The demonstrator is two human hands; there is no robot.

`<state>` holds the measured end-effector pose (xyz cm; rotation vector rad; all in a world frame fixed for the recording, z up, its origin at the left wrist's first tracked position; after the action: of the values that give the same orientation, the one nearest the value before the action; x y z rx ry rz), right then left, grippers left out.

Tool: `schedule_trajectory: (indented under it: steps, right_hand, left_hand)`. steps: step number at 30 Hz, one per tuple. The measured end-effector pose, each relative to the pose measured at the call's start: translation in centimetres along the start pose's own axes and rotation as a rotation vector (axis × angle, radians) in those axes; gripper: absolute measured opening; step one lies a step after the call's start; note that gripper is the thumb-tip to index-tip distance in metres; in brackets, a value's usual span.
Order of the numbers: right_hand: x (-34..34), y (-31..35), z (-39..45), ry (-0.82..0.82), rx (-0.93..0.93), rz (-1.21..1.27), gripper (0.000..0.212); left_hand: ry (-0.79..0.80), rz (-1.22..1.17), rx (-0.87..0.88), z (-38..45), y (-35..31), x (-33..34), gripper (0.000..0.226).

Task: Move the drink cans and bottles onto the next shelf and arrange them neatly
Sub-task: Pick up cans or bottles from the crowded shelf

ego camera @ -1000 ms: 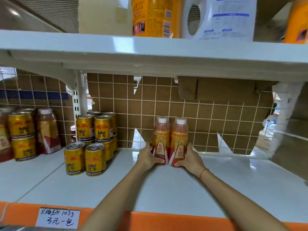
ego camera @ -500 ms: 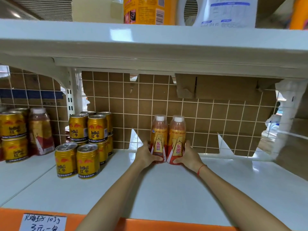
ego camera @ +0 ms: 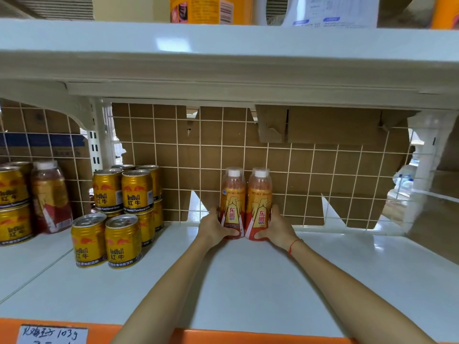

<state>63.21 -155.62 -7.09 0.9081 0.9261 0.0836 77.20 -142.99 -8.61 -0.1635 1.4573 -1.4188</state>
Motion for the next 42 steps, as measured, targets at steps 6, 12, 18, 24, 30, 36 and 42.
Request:
schedule_trajectory:
  steps: [6, 12, 18, 24, 30, 36, 42]
  right_hand:
    - [0.3, -0.3, 0.6, -0.015, 0.000, -0.035, 0.072]
    - [0.4, -0.3, 1.1, -0.012, -0.008, -0.044, 0.075]
    - [0.5, -0.4, 1.2, -0.026, -0.002, -0.052, 0.072]
    - [0.4, -0.7, 1.2, -0.032, 0.005, -0.042, 0.071]
    - [0.5, -0.5, 1.2, -0.038, -0.005, -0.055, 0.076]
    - [0.4, -0.3, 1.1, -0.051, -0.011, -0.055, 0.078]
    - [0.3, -0.5, 1.0, -0.046, -0.010, -0.014, 0.076]
  left_hand:
    - [0.006, -0.006, -0.001, 0.6, 0.1, 0.1, 0.078]
    - [-0.004, -0.006, 0.000, 1.1, 0.5, 0.3, 0.080]
    - [0.016, 0.000, 0.008, 1.2, 0.5, 0.3, 0.080]
    - [0.011, -0.010, 0.001, 1.2, 0.7, 0.3, 0.082]
    - [0.017, -0.006, 0.014, 1.0, 0.4, 0.4, 0.080]
    - [0.016, -0.005, 0.021, 0.8, 0.2, 0.3, 0.080]
    - [0.025, -0.009, 0.028, 0.8, 0.1, 0.2, 0.078]
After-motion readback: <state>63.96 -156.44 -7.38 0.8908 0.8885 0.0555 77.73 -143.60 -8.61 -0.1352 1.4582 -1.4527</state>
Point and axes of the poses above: each hand's wrist, its own z-axis towards the middle knuckle, its own x-axis out of the palm, y = z × x, the point moved 10 cm from there along z, towards the middle knuckle
